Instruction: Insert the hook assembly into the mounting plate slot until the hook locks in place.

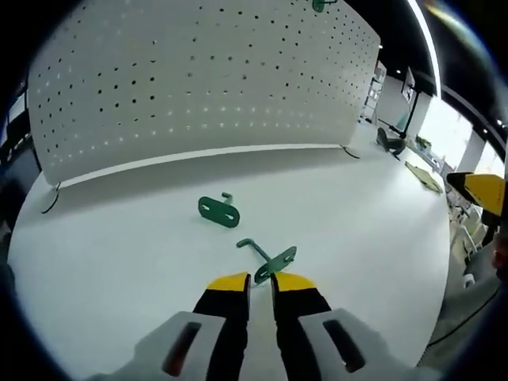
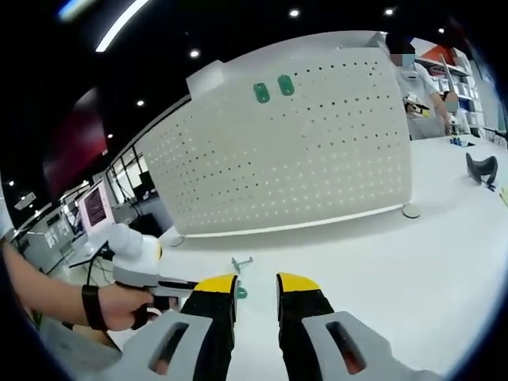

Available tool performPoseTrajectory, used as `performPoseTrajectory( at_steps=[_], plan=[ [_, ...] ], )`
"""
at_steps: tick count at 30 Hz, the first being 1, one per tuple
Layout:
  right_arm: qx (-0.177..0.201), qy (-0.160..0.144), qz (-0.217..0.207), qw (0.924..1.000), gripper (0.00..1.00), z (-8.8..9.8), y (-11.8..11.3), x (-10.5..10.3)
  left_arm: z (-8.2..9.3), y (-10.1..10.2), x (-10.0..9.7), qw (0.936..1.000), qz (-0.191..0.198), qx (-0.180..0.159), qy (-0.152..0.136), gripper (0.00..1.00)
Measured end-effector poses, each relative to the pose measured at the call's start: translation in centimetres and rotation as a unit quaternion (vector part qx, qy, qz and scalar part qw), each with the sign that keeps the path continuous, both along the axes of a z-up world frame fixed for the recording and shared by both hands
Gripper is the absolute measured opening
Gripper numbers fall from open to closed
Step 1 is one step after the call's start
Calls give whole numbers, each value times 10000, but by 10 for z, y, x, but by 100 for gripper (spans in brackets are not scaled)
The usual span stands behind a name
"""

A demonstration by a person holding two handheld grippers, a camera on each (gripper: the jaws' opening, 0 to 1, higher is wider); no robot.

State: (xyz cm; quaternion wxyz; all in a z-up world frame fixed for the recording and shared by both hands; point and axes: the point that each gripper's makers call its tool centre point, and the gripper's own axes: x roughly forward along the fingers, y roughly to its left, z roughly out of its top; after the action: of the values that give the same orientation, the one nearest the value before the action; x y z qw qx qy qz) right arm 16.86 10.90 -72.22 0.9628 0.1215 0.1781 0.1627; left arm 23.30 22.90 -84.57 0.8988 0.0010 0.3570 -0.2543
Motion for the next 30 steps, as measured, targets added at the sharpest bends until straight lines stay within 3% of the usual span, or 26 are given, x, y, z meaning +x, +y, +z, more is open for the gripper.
performPoseTrajectory(
  at_steps=[12,26,30],
  plan=[
    [-12,8,-6,10000,19,0,-1,1,0,-4,2,10000,-50,-2,-53,9],
    [-44,-19,95,9999,19,2,6,2,8,-11,-8,9987,-456,-228,-56,8],
    [-40,-26,113,9999,19,3,7,2,14,-14,-13,9973,-667,-250,-180,7]
  ],
)
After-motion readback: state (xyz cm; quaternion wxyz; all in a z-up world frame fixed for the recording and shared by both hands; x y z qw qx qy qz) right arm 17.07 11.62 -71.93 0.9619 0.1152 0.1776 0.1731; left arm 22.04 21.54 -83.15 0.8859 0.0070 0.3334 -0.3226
